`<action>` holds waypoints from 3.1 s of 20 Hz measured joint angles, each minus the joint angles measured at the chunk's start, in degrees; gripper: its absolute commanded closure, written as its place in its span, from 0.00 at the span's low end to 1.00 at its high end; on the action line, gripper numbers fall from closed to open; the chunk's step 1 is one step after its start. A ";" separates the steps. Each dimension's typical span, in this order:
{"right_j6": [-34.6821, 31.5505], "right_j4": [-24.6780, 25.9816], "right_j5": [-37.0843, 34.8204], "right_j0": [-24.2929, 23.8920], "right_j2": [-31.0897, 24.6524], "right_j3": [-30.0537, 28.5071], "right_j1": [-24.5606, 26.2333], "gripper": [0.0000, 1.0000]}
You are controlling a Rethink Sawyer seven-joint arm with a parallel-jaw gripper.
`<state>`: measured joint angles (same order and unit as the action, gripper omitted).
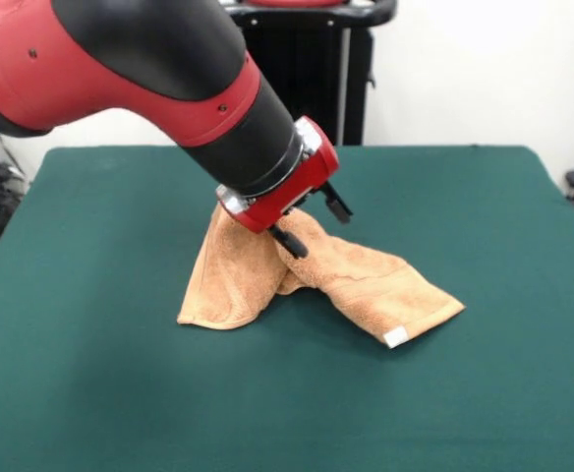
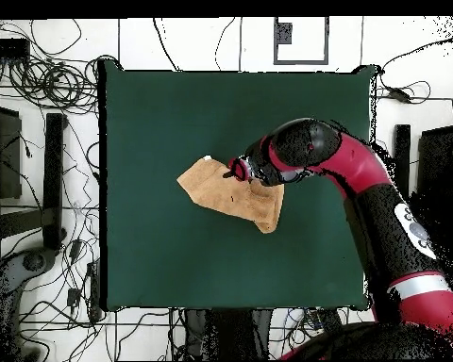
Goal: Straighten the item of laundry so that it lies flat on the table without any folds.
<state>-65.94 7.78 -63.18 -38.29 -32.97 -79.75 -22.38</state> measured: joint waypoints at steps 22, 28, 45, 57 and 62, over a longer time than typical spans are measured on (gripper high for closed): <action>0.00 4.35 4.84 0.02 -0.02 0.02 1.33 0.00; 0.00 4.52 7.09 0.02 -0.03 0.06 1.56 0.00; 0.00 4.71 11.80 0.03 -0.45 1.07 9.73 0.00; 0.00 4.75 12.41 -0.04 -2.57 1.08 10.91 0.00; 0.00 4.75 12.64 -0.36 -3.28 0.79 10.83 0.00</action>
<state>-65.94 12.53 -50.54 -38.65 -36.25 -78.96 -11.54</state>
